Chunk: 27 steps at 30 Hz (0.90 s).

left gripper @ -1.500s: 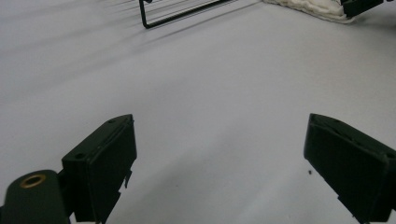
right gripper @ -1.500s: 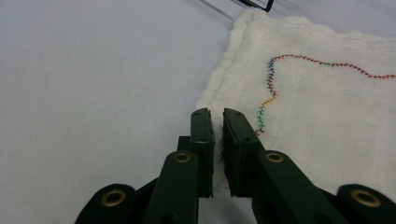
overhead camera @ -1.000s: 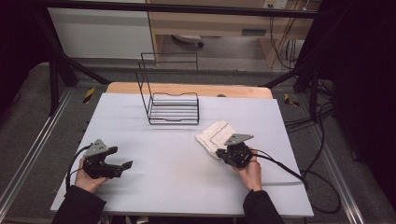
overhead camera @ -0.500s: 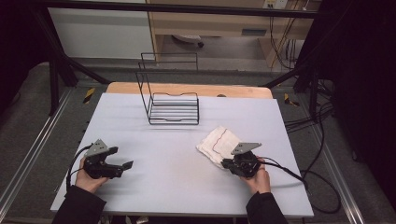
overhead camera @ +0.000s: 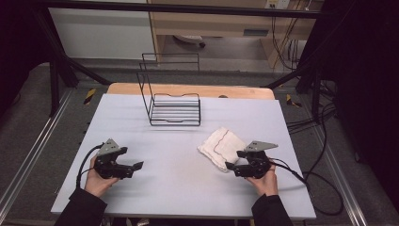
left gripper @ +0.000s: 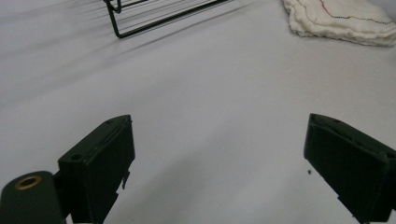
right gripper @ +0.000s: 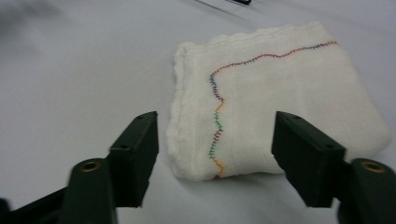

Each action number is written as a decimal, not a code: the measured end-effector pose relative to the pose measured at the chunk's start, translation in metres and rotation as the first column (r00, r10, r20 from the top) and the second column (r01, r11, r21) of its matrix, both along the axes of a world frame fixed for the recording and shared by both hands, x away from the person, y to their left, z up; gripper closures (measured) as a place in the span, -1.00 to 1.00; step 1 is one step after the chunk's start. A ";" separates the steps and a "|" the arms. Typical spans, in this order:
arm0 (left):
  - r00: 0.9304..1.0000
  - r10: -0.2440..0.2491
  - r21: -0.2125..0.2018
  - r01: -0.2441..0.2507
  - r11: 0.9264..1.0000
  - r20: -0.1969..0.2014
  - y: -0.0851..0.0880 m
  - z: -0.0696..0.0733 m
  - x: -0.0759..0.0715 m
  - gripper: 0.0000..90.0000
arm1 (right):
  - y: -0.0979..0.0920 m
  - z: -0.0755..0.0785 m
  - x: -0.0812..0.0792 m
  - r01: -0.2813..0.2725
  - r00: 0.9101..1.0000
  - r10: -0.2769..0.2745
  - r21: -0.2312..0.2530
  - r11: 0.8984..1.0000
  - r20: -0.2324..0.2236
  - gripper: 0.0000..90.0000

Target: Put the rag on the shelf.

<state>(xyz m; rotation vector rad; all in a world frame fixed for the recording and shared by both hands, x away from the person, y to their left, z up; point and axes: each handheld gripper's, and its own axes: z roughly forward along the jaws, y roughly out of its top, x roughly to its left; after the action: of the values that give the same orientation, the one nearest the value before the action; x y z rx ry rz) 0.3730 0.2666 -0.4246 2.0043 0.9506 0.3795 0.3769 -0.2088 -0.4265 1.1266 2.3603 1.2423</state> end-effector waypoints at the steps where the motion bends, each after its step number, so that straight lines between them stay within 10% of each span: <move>1: 1.000 -0.004 0.000 0.004 1.000 -0.004 -0.003 0.000 0.001 -0.81 | 0.000 0.000 0.000 0.000 1.000 0.000 0.000 1.000 0.000 -0.42; 13: 0.998 -0.061 0.028 0.062 0.998 -0.023 -0.060 0.007 0.015 -0.82 | -0.022 -0.005 -0.005 0.079 0.997 -0.079 -0.008 0.997 -0.017 -0.99; 27: 0.994 -0.080 0.057 0.084 0.995 -0.073 -0.132 0.004 0.042 -0.75 | -0.037 -0.010 -0.011 0.098 0.995 -0.098 -0.005 0.995 -0.017 -0.99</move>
<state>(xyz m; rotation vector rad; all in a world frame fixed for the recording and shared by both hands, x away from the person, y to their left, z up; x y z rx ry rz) 0.4146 0.1348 -0.4210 2.1159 0.9057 0.2968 0.3659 -0.2453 -0.4363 1.2407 2.2894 1.1990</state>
